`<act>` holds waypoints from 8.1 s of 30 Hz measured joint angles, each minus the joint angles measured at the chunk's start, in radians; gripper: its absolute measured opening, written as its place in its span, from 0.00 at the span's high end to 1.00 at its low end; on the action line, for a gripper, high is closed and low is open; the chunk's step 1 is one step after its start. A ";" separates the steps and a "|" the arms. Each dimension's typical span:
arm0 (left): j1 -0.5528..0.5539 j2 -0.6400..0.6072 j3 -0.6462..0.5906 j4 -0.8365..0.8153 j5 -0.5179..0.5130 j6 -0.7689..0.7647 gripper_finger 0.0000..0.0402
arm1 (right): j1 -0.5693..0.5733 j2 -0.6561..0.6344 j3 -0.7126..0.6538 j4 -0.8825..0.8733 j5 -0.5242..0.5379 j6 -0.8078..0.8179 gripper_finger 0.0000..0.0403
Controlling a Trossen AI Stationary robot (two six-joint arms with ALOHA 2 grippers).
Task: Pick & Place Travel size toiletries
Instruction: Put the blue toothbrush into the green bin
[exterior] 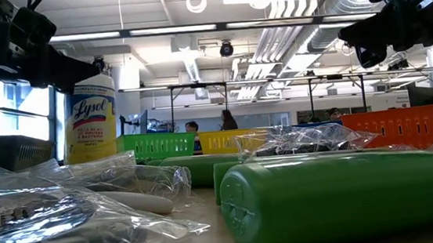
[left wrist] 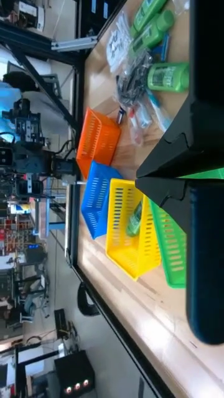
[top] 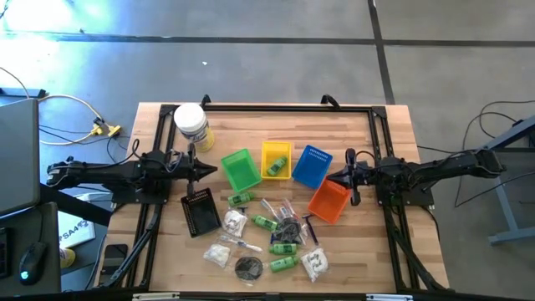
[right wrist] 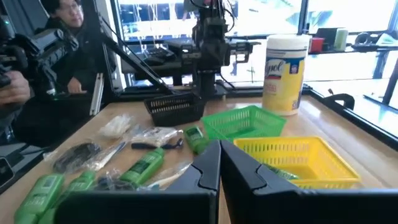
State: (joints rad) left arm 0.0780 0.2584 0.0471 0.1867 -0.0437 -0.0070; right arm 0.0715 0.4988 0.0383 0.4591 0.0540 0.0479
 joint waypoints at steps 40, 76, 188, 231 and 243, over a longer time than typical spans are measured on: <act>0.000 0.000 0.000 0.051 -0.056 -0.002 1.00 | 0.069 0.544 0.347 -0.053 0.051 0.135 0.99; 0.000 0.000 0.000 0.032 -0.053 -0.050 1.00 | 0.099 1.457 1.142 -0.565 0.110 0.445 0.37; 0.000 0.001 0.000 -0.006 -0.103 -0.023 1.00 | 0.097 0.429 0.287 0.306 0.165 0.060 0.87; 0.000 -0.002 0.065 -0.040 0.167 -0.024 1.00 | -0.235 1.691 1.522 -0.262 -0.077 0.376 0.87; 0.000 -0.002 0.065 -0.048 0.167 -0.024 1.00 | -0.221 1.706 1.521 -0.324 -0.026 0.348 0.87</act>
State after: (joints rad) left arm 0.0784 0.2565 0.1120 0.1383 0.1230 -0.0315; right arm -0.1497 2.2051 1.5597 0.1353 0.0280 0.3962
